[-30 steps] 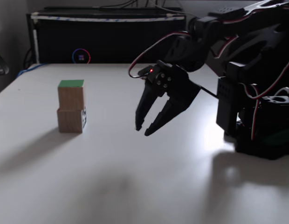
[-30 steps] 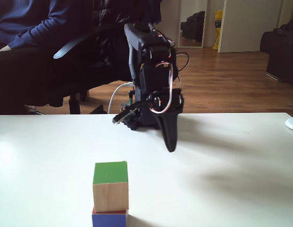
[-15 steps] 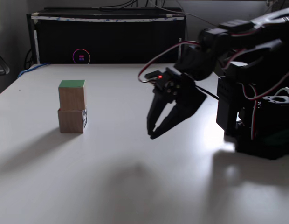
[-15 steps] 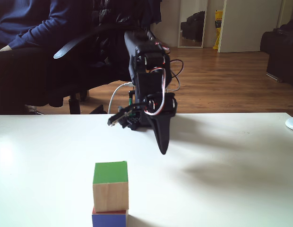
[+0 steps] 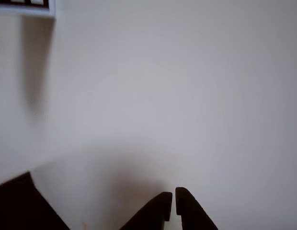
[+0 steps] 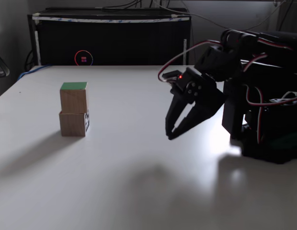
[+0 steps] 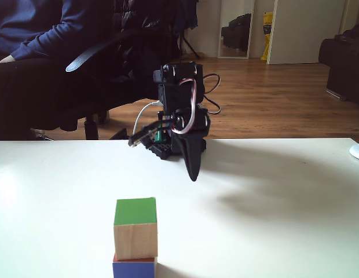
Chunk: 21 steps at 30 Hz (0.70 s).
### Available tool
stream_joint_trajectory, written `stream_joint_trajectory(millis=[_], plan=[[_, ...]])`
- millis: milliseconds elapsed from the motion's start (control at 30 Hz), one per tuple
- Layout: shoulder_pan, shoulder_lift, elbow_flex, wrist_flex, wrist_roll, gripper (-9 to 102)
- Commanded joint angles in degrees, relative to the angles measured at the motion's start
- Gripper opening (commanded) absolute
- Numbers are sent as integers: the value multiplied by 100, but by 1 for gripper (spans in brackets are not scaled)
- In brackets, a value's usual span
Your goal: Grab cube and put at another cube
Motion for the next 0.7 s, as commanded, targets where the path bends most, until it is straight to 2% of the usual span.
stream_joint_trajectory(millis=[0, 667], plan=[[-35, 26, -264, 158, -62, 0], [97, 26, -299, 316, 79, 0]])
